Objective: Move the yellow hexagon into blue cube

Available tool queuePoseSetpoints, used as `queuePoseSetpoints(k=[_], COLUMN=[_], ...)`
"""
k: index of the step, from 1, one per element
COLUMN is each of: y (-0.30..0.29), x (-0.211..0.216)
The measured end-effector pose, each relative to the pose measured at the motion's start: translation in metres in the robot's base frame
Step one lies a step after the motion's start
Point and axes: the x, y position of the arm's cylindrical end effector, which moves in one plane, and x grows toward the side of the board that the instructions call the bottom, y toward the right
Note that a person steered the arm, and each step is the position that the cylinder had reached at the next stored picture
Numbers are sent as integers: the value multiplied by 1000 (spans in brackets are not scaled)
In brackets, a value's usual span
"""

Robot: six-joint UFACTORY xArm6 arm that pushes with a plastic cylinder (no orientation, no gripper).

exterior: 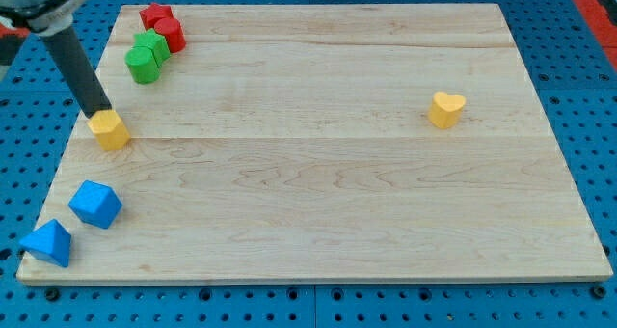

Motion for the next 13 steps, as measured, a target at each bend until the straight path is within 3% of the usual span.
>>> queuePoseSetpoints(k=[1, 2, 4, 5, 7, 8, 10, 12, 13], y=[37, 59, 59, 148, 440, 507, 347, 390, 306], x=[26, 16, 50, 40, 51, 4, -6, -61, -49])
